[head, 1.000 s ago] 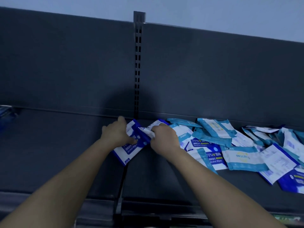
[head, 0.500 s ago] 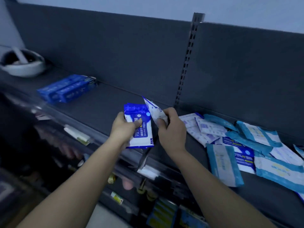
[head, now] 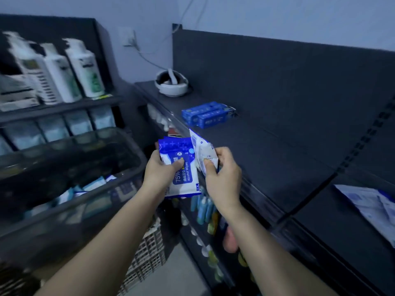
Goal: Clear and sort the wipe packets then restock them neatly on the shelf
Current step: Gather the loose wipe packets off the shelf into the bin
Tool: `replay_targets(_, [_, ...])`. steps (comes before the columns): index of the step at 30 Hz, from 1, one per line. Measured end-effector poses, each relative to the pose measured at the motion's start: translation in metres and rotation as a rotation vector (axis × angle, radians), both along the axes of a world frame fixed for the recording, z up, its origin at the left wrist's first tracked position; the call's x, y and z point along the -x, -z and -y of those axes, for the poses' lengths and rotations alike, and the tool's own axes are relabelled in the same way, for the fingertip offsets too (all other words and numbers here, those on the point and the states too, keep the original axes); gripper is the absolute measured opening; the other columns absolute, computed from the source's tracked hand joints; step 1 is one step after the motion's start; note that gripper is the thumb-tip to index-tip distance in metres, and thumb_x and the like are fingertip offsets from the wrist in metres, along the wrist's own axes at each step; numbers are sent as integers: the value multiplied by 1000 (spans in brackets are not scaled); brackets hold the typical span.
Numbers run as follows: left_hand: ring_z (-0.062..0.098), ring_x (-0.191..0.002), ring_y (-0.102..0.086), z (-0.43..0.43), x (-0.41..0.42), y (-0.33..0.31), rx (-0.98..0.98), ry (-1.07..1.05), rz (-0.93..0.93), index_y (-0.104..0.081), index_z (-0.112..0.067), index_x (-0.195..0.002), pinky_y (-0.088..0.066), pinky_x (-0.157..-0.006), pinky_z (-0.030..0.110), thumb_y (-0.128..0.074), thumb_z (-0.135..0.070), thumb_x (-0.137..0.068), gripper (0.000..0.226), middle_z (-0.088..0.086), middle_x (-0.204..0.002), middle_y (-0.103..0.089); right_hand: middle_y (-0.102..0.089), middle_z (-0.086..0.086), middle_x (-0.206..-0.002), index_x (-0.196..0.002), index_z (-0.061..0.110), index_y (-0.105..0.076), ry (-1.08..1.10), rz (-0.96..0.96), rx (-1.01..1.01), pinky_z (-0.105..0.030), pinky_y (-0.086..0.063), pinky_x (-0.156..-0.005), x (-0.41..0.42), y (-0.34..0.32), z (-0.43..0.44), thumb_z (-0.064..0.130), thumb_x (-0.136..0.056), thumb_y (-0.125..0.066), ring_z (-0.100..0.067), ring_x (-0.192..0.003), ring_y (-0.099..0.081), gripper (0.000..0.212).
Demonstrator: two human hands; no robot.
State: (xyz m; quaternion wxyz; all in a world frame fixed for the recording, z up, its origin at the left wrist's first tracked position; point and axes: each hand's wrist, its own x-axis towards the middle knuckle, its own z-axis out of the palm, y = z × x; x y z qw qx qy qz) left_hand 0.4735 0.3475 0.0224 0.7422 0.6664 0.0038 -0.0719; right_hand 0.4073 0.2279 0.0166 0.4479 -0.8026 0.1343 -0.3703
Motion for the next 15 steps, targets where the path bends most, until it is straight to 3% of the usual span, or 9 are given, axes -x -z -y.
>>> replay_targets(6, [25, -87, -69, -107, -47, 2, -34, -185, 4, -54, -24, -92, -56, -85, 47, -72, -7, -82, 27, 4, -98, -70, -70, 3, -85, -93, 25, -53, -163, -61, 2, -41, -51, -70, -70, 2, -99, 24, -85, -60, -21, -78, -64, 10])
replay_targets(10, [23, -86, -70, -180, -85, 3, -80, -252, 7, -54, -25, -95, -56, -84, 48, -72, -10, -83, 27, 3, -99, -70, -68, 7, -86, -92, 24, -54, -258, -71, 14, -28, -40, -62, -116, 0, -166, 20, -87, -64, -13, -75, -61, 12])
replay_targets(15, [22, -87, -69, -251, -129, 15, -214, -270, -28, -51, -24, -103, -56, -84, 46, -70, -16, -85, 27, 2, -104, -68, -69, 7, -88, -95, 22, -57, -340, -160, 37, -31, -45, -68, -167, 9, -229, 20, -86, -65, -15, -77, -61, 12])
